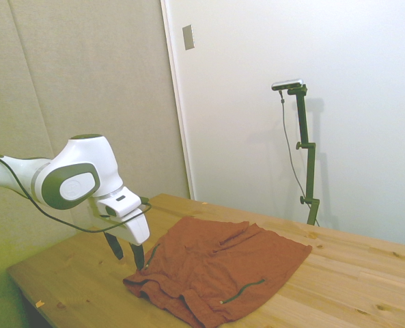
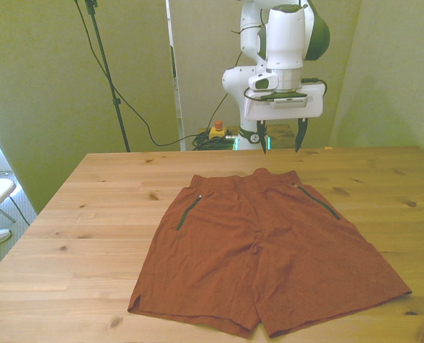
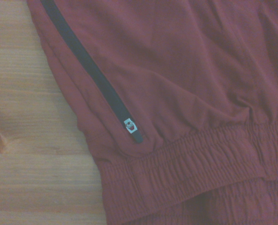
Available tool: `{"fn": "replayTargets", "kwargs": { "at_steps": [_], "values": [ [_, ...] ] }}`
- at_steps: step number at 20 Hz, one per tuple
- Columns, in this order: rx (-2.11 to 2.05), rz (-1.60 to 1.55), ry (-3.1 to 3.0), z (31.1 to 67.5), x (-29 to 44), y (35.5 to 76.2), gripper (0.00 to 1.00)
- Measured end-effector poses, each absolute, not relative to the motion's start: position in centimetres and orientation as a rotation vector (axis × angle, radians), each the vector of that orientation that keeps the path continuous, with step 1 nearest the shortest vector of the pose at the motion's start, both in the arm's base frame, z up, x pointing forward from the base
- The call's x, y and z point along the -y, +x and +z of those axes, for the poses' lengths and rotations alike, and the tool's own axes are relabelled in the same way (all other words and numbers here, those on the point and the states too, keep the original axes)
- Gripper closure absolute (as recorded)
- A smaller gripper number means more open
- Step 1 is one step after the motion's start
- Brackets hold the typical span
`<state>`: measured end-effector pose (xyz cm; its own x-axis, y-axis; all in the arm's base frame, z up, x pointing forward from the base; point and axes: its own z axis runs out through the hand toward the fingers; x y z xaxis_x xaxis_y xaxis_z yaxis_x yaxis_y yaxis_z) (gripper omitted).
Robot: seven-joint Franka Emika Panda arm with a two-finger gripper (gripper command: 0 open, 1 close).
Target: Fold the shorts
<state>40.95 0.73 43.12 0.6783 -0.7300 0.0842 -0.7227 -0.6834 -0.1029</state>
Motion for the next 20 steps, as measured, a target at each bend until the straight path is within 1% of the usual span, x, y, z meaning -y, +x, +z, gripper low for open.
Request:
{"fn": "replayTargets", "kwargs": {
  "at_steps": [4,8,13,20],
  "values": [
    [-1.192,-0.237,-2.882,42.8,-1.4,41.5,0.0],
    [-1.12,-0.394,-3.039,41.2,-4.6,42.0,0.0],
    [-0.985,-0.511,-3.188,38.5,-8.9,40.4,0.0],
    [-0.85,-0.638,-3.293,36.6,-11.9,39.5,0.0]
  ]
}}
